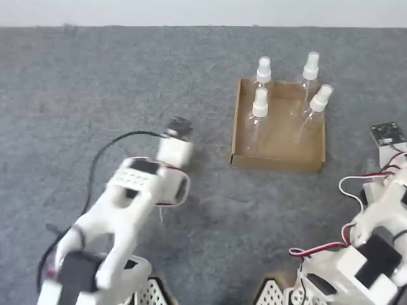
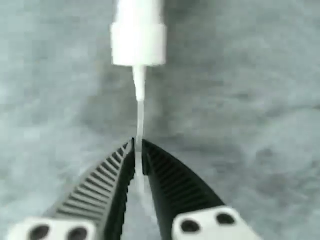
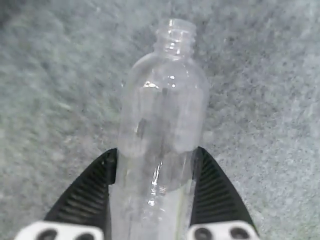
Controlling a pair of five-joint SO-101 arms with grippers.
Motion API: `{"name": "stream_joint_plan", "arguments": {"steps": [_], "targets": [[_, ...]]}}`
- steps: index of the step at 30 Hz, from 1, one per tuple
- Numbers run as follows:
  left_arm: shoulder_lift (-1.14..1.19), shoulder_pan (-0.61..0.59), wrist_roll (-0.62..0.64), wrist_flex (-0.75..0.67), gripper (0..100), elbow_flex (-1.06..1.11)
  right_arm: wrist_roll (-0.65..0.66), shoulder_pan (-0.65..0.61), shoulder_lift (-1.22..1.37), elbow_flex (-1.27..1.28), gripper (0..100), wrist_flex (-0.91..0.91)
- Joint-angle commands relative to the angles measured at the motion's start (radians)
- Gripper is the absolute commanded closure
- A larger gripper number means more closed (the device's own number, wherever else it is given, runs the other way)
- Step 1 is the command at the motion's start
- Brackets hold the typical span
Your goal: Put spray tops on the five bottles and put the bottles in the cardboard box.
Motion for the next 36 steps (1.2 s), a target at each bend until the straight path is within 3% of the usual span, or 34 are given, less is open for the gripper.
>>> {"name": "stream_joint_plan", "arguments": {"steps": [1, 8, 21, 25, 30, 36], "targets": [[-0.256, -0.121, -0.06, 0.074, 99, 0.03, 0.009, -0.027, -0.008, -0.041, 99.2, -0.002], [-0.35, -0.212, -0.117, 0.094, 98, 0.082, 0.012, -0.051, -0.008, -0.04, 99.2, -0.002], [-0.351, -0.216, -0.121, 0.1, 98, 0.082, 0.012, -0.059, -0.008, -0.04, 99.2, 0.007], [-0.351, -0.213, -0.12, 0.104, 91, 0.082, 0.028, -0.064, -0.01, -0.048, 99.2, 0.073], [-0.353, -0.216, -0.124, 0.235, 81, 0.024, 0.086, -0.064, -0.01, -0.048, 99.1, 0.114], [-0.348, -0.21, -0.184, 0.397, 80, -0.202, 0.087, -0.064, -0.01, -0.048, 99.1, 0.127]]}}
